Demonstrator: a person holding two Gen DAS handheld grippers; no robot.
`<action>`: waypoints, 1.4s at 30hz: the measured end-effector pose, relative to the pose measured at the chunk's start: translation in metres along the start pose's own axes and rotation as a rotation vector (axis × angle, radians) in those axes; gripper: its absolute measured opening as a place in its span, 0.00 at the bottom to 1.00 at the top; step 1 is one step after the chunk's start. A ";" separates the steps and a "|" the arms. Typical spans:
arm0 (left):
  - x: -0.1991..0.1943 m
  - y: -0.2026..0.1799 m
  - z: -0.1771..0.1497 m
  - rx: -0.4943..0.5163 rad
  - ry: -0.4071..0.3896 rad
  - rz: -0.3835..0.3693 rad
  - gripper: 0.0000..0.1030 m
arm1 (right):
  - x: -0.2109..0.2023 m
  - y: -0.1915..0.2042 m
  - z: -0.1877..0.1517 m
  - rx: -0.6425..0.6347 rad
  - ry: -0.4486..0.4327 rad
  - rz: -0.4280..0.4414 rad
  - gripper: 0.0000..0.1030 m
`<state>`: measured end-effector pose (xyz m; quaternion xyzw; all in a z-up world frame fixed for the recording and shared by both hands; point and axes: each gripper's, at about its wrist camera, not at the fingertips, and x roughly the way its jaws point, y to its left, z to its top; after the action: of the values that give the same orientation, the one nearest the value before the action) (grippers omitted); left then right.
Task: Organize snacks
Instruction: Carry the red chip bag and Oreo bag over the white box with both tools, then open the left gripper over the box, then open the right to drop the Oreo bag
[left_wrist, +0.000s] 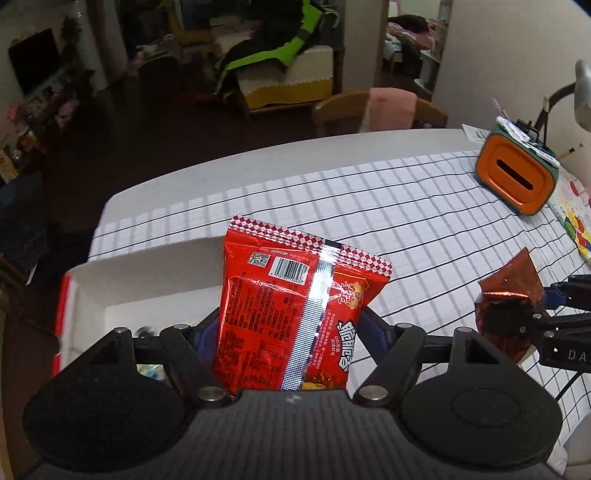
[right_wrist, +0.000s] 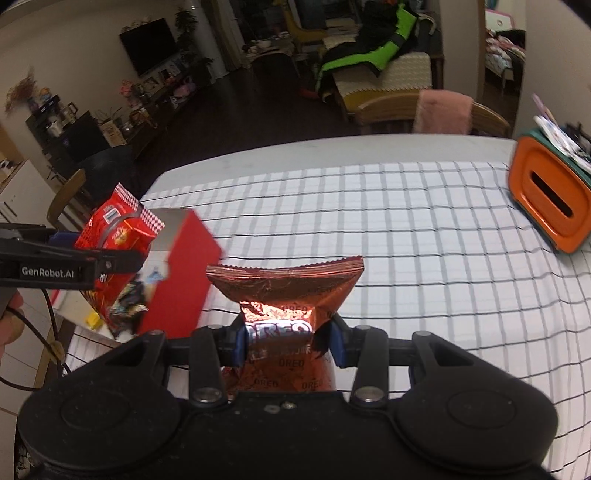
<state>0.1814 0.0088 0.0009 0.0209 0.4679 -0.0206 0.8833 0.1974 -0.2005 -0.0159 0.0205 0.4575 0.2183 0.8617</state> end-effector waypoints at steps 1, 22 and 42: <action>-0.003 0.008 -0.003 -0.006 -0.001 0.002 0.73 | 0.002 0.010 0.002 -0.009 -0.003 0.003 0.40; 0.003 0.175 -0.057 -0.132 0.023 0.101 0.73 | 0.105 0.191 0.044 -0.193 0.034 -0.006 0.40; 0.084 0.191 -0.062 -0.031 0.147 0.119 0.73 | 0.201 0.222 0.031 -0.288 0.196 -0.066 0.40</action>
<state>0.1879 0.2018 -0.1001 0.0364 0.5295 0.0409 0.8466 0.2404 0.0841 -0.1027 -0.1396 0.5038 0.2542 0.8137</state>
